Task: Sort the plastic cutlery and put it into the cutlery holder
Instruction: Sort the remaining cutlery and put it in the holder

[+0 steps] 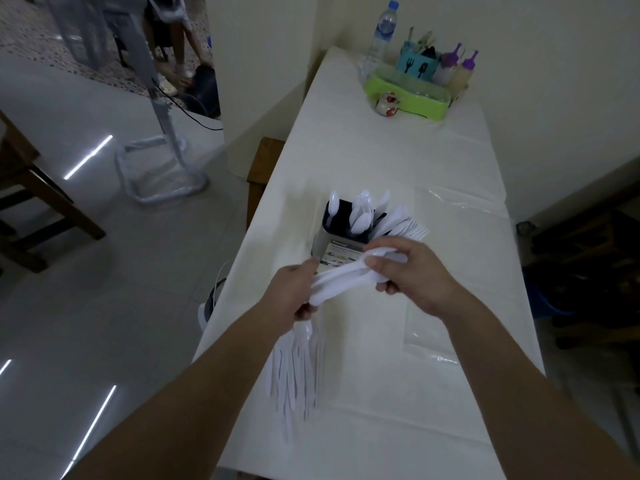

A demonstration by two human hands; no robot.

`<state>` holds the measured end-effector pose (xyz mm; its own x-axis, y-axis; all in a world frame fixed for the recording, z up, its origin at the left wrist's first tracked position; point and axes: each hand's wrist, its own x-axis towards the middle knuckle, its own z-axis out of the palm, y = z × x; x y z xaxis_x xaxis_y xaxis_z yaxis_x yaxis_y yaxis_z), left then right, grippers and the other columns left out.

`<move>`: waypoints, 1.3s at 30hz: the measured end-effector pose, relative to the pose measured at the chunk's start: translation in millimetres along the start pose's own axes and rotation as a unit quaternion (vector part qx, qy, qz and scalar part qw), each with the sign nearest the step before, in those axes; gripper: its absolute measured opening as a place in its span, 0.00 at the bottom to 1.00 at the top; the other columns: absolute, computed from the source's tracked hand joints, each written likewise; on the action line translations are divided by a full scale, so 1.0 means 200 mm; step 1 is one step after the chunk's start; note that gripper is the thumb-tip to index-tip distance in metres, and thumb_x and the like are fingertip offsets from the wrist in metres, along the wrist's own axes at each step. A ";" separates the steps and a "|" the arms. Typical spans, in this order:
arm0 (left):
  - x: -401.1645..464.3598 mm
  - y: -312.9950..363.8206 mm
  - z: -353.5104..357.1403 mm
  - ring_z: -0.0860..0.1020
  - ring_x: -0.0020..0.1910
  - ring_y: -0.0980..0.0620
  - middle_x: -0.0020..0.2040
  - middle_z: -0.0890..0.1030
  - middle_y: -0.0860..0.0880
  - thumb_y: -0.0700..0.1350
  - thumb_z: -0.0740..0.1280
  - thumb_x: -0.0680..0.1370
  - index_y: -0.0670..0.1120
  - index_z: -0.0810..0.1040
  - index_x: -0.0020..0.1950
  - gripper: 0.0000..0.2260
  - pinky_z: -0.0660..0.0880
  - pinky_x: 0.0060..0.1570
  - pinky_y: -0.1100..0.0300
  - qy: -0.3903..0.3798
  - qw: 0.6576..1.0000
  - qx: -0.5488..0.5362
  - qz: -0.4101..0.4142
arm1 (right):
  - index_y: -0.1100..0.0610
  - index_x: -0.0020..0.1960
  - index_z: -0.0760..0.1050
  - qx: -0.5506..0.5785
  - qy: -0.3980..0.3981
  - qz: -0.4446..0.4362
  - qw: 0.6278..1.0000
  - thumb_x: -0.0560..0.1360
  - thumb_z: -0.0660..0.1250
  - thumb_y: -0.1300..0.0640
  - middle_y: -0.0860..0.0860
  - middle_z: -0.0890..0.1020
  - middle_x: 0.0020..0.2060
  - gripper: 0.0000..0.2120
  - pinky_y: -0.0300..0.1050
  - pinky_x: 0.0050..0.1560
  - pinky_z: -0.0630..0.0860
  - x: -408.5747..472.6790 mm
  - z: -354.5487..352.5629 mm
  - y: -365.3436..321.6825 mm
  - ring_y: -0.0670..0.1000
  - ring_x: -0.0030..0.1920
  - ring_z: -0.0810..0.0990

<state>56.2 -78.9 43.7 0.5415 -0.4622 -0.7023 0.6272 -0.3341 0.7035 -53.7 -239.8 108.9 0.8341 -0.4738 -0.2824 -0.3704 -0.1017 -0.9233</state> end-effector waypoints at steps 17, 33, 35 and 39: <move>0.17 0.14 0.03 0.66 0.73 0.49 0.75 0.68 0.47 0.41 0.62 0.81 0.45 0.63 0.77 0.24 0.61 0.71 0.60 0.076 0.793 0.486 0.359 | 0.51 0.49 0.80 -0.258 0.052 -0.053 0.963 0.75 0.71 0.54 0.54 0.83 0.41 0.04 0.44 0.30 0.74 0.47 -0.18 -0.37 0.54 0.30 0.84; 0.22 0.13 -0.02 0.64 0.75 0.45 0.77 0.64 0.46 0.45 0.61 0.81 0.45 0.61 0.78 0.25 0.65 0.73 0.49 0.068 0.705 0.581 0.400 | 0.53 0.57 0.79 -0.473 0.009 -0.055 0.879 0.76 0.67 0.52 0.53 0.82 0.50 0.12 0.45 0.50 0.78 0.65 0.04 -0.28 0.56 0.48 0.82; 0.23 0.12 -0.03 0.65 0.75 0.46 0.77 0.64 0.47 0.45 0.62 0.81 0.45 0.61 0.78 0.26 0.64 0.73 0.51 0.073 0.702 0.581 0.406 | 0.52 0.56 0.79 -0.510 0.009 -0.056 0.858 0.76 0.65 0.52 0.53 0.83 0.49 0.11 0.45 0.49 0.75 0.65 0.07 -0.24 0.55 0.49 0.80; 0.25 0.11 -0.03 0.65 0.75 0.47 0.78 0.63 0.48 0.46 0.61 0.82 0.47 0.59 0.79 0.26 0.64 0.73 0.51 0.079 0.699 0.584 0.405 | 0.52 0.52 0.77 -0.582 -0.007 -0.051 0.811 0.74 0.59 0.53 0.52 0.81 0.45 0.10 0.47 0.46 0.76 0.63 0.13 -0.19 0.56 0.48 0.79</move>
<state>99.1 -104.6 23.3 0.5663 -0.8232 0.0399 -0.7569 -0.5002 0.4206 77.0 -272.7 101.3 0.8861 -0.4022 -0.2304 -0.4277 -0.9010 -0.0722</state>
